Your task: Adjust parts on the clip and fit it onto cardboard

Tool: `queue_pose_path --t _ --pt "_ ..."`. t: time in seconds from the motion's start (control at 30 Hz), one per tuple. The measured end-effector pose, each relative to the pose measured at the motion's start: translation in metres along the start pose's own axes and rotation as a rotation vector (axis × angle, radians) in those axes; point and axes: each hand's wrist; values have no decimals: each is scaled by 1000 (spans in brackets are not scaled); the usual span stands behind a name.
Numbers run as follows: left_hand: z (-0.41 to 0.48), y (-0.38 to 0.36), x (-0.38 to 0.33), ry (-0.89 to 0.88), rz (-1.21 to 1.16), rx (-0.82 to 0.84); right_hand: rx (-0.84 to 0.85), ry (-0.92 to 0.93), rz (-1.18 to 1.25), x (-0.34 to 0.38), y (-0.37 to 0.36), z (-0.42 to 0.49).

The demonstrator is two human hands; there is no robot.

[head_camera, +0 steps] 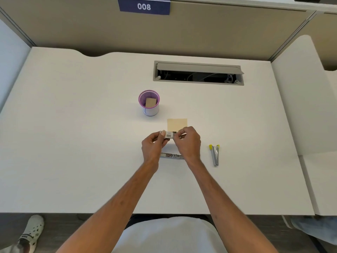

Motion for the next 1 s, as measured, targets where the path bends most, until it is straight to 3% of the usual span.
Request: queue_pose_path --t 0.33,0.8,1.0 --pt "5 2 -3 27 -44 -27 -62 112 114 -2 -6 1" --pt "12 2 -2 2 -23 -8 -32 58 -126 4 -9 6" --pt "13 2 -2 6 -30 7 -35 29 -123 7 -12 11"
Point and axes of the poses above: each hand's wrist, its own z-axis towards the middle knuckle, its own y-axis out of the back of the hand, x = y × z, and after that the axes turned 5 degrees about z, right-handed
